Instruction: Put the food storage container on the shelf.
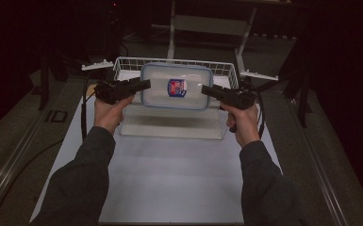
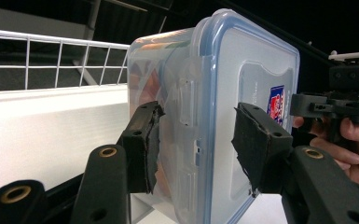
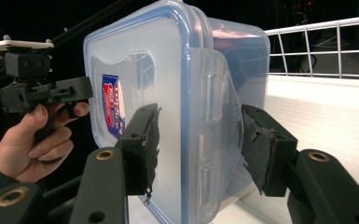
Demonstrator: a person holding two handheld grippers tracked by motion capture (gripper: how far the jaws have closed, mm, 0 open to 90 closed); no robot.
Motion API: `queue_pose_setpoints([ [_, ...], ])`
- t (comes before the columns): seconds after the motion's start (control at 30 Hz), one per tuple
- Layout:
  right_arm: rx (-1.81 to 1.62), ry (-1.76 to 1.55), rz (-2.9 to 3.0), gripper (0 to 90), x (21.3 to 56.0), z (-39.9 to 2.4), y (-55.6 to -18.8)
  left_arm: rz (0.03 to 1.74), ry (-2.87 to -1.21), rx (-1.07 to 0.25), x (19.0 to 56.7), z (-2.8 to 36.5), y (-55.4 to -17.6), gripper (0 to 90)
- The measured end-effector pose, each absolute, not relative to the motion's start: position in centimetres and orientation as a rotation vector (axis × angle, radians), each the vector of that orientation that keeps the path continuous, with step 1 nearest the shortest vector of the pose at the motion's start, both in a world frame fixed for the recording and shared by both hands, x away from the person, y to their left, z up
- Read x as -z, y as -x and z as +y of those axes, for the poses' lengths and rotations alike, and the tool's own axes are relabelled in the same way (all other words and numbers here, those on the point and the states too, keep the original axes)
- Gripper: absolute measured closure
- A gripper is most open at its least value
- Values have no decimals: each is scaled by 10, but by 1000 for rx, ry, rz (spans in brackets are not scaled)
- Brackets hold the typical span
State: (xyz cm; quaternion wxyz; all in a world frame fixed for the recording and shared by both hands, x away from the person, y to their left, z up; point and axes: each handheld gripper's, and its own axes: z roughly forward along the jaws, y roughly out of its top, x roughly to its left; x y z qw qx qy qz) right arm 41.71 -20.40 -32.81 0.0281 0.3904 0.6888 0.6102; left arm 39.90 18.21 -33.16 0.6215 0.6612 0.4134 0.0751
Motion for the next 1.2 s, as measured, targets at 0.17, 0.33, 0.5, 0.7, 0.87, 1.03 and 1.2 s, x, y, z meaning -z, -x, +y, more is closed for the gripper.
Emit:
queue_pose_setpoints([
  [0.17,-1865,-1226,2126,484,326,-203,-420,978,-1524,-216,330,180,-402,504],
  [0.33,-1747,-1214,2126,457,324,-192,-420,1056,-1602,-325,328,171,-406,577],
  [0.5,-1771,-1236,2126,457,324,-194,-426,1057,-1578,-300,330,173,-410,580],
  [0.7,-1765,-1285,2108,441,323,-194,-434,1083,-1543,-279,331,172,-413,589],
  [0.87,-1766,-1344,2054,431,324,-193,-437,1097,-1521,-254,332,173,-416,586],
  [1.03,-1735,-1379,2027,430,323,-191,-440,1104,-1519,-270,332,172,-418,580],
  [1.2,-1685,-1376,2019,431,326,-186,-441,1121,-1602,-331,329,166,-420,631],
])
